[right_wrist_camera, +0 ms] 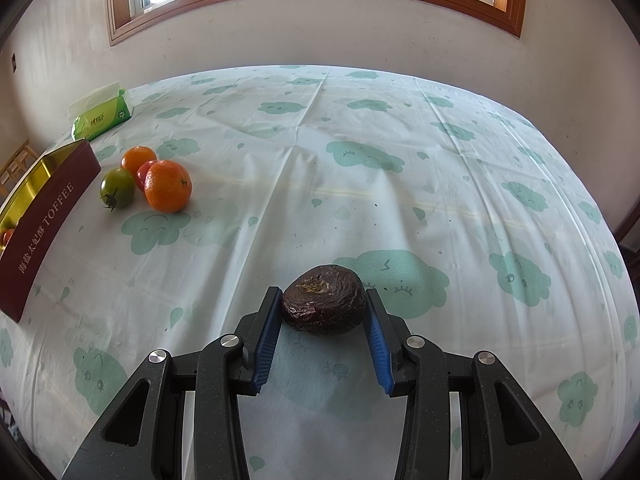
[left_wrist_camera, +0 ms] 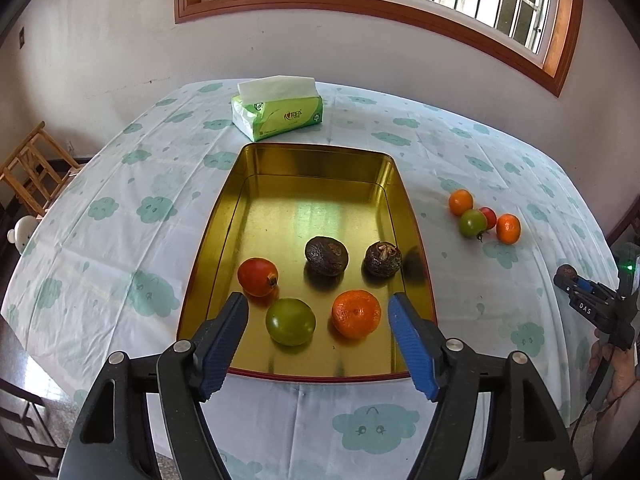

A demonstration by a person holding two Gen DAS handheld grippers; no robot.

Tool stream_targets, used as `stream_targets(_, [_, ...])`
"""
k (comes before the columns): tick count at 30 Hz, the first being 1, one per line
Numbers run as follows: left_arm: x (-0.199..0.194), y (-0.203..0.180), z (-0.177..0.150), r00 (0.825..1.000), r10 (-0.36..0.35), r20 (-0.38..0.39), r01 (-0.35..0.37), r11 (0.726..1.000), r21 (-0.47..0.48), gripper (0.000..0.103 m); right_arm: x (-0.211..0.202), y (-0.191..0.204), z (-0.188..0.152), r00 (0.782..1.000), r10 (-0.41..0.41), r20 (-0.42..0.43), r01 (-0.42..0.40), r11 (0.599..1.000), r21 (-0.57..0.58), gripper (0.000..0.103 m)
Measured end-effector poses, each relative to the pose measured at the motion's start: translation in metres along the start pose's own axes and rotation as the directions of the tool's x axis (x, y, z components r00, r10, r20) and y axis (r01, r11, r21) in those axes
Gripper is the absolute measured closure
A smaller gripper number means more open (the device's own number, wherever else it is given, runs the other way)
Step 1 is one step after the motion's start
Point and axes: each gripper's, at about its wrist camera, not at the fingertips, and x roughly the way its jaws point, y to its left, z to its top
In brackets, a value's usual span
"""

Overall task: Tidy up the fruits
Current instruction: 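Carry the held dark avocado over the tin with the right gripper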

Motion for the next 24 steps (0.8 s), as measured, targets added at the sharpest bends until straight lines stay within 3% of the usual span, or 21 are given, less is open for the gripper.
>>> stream_targets(11, [0.009, 0.018, 0.017, 0.998, 0.055, -0.028, -0.056, 0.998, -0.021, 0.03, -0.001, -0.001, 0.0, 1.0, 0.001, 0.0, -0.001, 1.0, 0.001, 0.061])
stream_targets(24, [0.003, 0.049, 0.037, 0.996, 0.084, 0.02, -0.082, 0.991, -0.101, 0.026, 0.0, 0.001, 0.0, 1.0, -0.01, 0.0, 0.01, 1.0, -0.006, 0.061])
